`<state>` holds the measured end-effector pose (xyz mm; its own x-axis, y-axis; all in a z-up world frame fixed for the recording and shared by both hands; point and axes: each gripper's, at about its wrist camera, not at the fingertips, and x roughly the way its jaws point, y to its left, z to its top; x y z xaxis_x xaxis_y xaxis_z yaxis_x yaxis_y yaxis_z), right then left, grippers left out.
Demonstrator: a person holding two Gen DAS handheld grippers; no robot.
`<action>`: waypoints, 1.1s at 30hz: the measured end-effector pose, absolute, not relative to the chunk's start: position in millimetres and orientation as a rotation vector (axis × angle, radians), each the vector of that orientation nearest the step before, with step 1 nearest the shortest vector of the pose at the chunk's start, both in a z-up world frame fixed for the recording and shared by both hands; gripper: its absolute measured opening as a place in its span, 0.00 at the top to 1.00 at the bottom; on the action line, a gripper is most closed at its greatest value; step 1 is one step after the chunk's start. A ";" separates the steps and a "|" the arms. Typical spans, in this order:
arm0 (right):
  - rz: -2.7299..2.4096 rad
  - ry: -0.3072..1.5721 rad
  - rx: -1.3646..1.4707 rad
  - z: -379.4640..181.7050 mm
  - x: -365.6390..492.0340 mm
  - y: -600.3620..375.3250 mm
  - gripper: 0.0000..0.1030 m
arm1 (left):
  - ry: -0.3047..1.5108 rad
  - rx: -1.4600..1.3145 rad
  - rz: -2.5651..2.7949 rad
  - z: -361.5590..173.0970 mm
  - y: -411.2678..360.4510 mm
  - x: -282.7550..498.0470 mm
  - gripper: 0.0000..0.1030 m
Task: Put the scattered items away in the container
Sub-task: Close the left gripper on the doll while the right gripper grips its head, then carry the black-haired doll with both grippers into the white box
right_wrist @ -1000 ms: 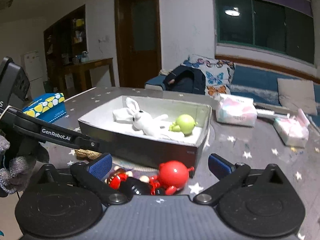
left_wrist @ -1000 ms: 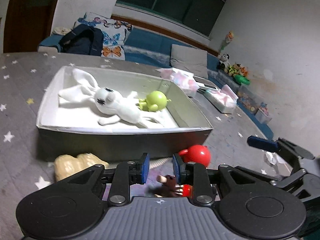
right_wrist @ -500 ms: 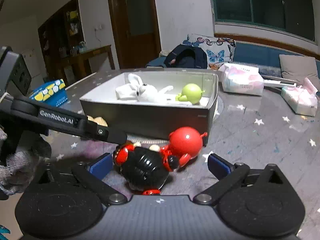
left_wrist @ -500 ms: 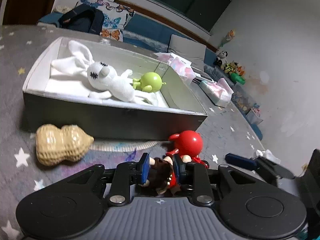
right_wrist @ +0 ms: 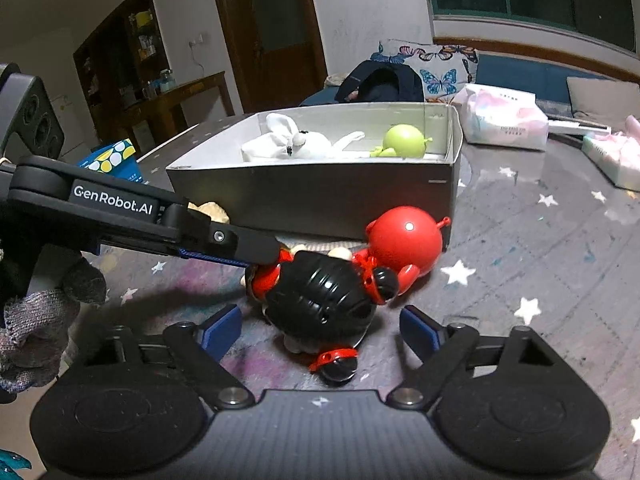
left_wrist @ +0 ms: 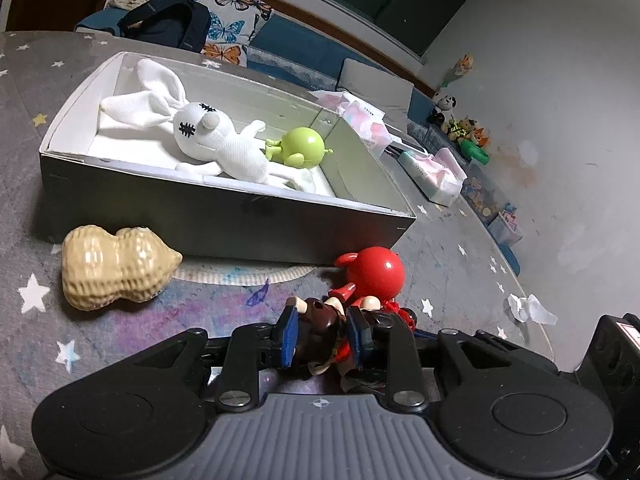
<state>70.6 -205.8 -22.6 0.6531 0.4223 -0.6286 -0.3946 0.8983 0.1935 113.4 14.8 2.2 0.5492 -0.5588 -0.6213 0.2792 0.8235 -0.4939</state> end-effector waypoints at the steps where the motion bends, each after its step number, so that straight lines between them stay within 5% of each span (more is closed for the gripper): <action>1: 0.464 0.726 0.047 -23.3 70.9 -206.0 0.18 | 0.858 -0.359 -0.510 2.0 14.5 113.6 0.72; 21: 0.448 0.731 0.054 -26.1 75.4 -201.4 0.39 | 0.887 -0.374 -0.514 -1.5 11.6 118.3 0.67; 33: 0.446 0.729 0.036 -24.2 71.0 -200.5 0.40 | 0.885 -0.375 -0.520 -1.7 10.6 114.9 0.69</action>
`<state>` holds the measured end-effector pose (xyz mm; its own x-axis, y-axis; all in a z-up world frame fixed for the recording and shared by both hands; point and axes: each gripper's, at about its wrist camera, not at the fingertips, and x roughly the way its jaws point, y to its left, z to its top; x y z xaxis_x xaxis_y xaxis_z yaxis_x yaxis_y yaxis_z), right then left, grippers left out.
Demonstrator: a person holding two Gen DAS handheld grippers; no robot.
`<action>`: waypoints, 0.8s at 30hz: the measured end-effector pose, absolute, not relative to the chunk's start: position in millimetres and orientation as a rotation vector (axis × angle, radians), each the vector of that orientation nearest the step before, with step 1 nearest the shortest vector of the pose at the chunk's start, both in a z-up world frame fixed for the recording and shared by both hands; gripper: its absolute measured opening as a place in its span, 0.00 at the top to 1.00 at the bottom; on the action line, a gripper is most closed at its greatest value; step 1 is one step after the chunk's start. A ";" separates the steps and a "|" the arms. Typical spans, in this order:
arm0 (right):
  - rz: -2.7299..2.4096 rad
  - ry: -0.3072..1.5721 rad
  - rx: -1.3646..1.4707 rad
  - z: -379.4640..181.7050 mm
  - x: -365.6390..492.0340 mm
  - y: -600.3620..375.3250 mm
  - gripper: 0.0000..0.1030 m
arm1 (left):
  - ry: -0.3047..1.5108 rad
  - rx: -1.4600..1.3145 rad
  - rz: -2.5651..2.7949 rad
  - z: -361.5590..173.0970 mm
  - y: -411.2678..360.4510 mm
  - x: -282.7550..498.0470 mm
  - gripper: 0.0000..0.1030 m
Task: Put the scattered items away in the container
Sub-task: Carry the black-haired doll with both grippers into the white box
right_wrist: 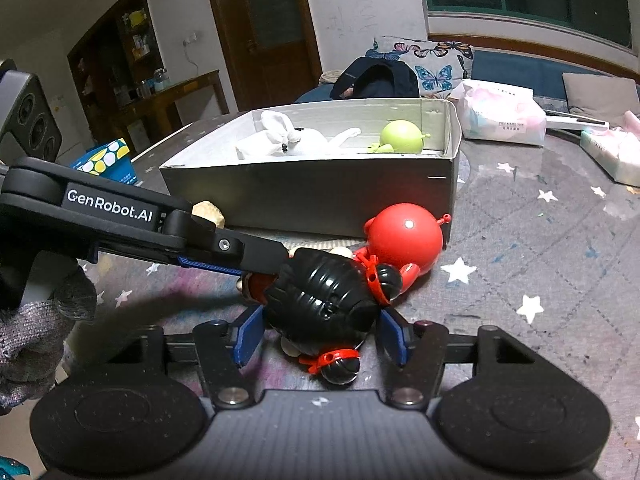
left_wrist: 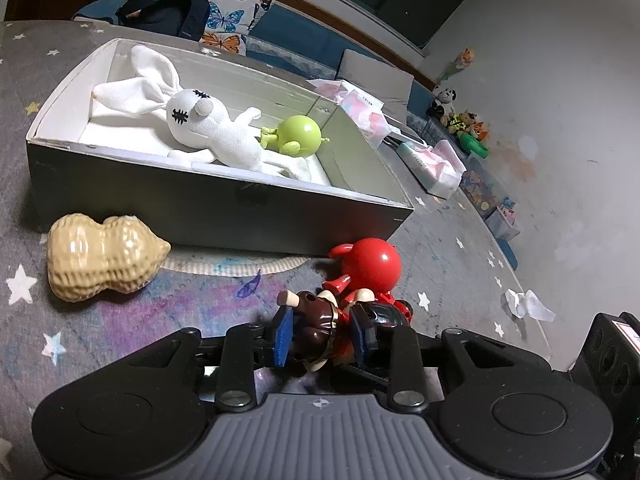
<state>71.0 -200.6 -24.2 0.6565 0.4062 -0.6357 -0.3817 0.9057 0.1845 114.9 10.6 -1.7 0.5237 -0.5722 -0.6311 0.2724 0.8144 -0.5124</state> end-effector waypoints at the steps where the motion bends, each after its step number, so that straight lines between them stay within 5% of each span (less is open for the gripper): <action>1: 0.446 0.727 0.030 -23.2 69.9 -200.6 0.40 | 0.884 -0.377 -0.522 -1.4 10.4 113.9 0.69; 24: 0.492 0.549 -0.125 66.7 114.5 -198.5 0.40 | 0.665 -0.404 -0.517 81.5 11.5 144.5 0.69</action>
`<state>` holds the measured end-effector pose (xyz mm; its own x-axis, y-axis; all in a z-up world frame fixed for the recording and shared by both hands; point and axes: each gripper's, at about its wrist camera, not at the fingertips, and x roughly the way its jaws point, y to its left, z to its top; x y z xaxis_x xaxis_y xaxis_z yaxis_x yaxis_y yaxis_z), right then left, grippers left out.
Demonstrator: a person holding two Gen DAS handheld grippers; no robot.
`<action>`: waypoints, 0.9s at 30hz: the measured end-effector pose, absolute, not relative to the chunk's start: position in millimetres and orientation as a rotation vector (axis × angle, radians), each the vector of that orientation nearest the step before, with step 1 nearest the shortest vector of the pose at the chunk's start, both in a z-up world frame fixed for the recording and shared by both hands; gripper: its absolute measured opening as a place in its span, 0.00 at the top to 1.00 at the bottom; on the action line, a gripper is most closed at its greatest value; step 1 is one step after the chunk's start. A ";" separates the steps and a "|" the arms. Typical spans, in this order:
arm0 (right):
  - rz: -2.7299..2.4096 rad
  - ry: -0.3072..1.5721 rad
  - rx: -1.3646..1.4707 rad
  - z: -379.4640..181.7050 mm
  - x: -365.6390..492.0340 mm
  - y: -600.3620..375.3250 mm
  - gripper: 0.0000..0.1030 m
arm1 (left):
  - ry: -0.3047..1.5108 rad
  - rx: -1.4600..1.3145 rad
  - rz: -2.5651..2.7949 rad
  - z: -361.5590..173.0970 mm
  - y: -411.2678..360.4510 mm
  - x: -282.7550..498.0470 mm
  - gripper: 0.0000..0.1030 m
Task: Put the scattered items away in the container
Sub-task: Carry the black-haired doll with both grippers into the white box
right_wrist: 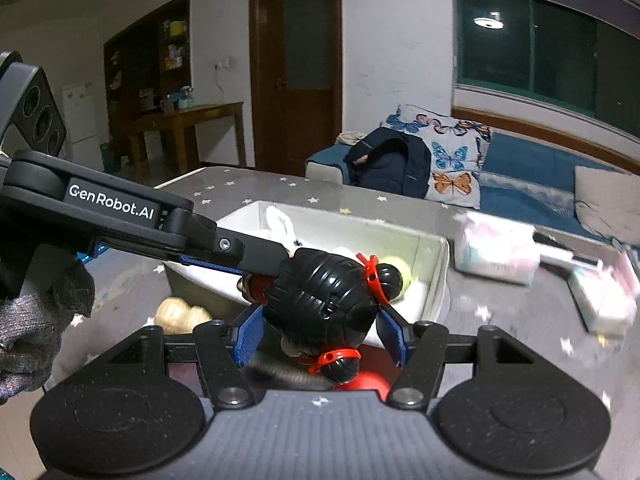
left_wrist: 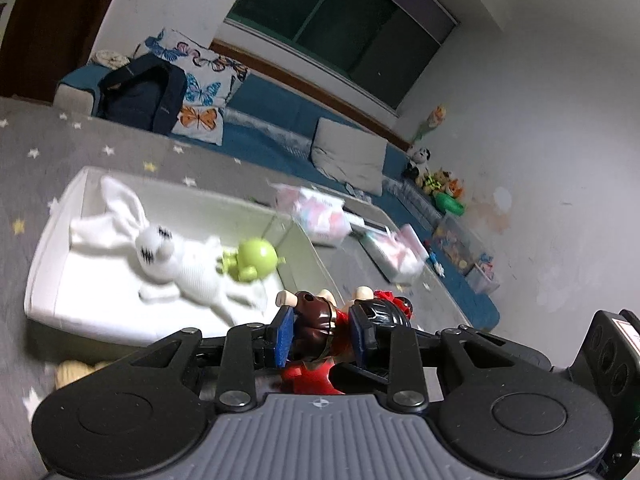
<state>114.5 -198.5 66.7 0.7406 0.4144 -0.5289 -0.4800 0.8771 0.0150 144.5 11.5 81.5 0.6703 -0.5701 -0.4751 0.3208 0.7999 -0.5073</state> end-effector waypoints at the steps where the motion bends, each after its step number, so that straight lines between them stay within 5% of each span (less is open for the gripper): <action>1: 0.500 0.555 -0.131 68.4 121.7 -197.4 0.40 | 0.665 -0.406 -0.509 82.0 12.2 149.9 0.69; 27: 0.710 0.889 -0.292 26.2 251.4 -185.5 0.40 | 0.910 -0.575 -0.379 12.7 21.7 245.2 0.69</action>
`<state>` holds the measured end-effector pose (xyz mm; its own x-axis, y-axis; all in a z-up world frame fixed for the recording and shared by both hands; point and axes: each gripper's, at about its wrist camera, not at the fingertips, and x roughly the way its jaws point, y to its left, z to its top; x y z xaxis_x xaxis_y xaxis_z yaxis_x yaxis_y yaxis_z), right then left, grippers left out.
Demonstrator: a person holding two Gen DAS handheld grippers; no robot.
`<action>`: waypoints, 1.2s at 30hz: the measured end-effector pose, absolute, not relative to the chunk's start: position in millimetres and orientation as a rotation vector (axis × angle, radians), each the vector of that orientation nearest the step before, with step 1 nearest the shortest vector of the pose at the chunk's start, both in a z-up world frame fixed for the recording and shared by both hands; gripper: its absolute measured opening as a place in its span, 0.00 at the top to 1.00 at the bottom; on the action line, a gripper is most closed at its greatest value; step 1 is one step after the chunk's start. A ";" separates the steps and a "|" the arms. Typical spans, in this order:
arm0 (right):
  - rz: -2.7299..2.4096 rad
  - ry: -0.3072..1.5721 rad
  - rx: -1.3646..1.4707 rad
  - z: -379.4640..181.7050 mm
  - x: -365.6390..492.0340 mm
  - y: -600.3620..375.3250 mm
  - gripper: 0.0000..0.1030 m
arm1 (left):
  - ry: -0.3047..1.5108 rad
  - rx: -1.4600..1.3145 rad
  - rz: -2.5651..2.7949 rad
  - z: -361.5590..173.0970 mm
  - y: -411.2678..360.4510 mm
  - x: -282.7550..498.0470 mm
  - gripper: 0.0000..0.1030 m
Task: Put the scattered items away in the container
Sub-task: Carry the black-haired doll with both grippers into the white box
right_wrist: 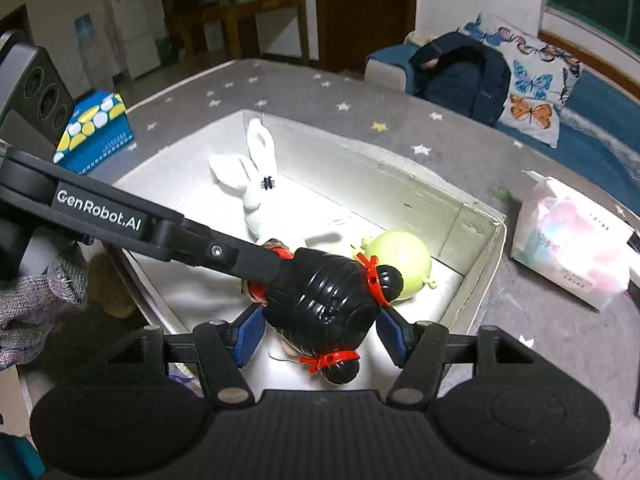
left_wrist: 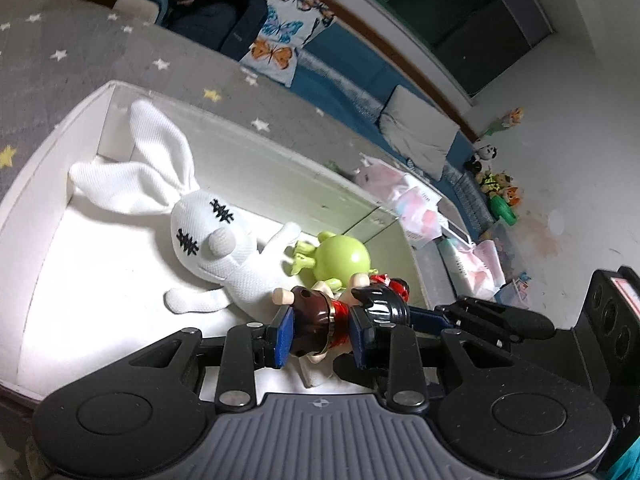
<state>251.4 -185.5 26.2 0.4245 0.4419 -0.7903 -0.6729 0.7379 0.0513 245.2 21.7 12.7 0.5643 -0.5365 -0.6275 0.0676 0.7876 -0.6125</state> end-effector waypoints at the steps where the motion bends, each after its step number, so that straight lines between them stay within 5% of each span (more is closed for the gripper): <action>1: 0.710 0.891 -0.305 26.0 253.0 -184.5 0.40 | 0.918 -0.577 -0.381 11.5 20.8 246.3 0.69; 24: 0.679 0.883 -0.517 22.5 263.4 -171.9 0.39 | 0.971 -0.623 -0.370 -0.9 8.8 257.4 0.69; 36: 0.672 0.861 -0.526 27.1 258.3 -173.7 0.31 | 0.967 -0.612 -0.377 0.1 9.7 256.9 0.69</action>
<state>258.3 -173.7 27.1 0.4732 0.3190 -0.8212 -0.7193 0.6781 -0.1511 256.9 9.7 0.1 0.5237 -0.5540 -0.6472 0.0303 0.7713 -0.6358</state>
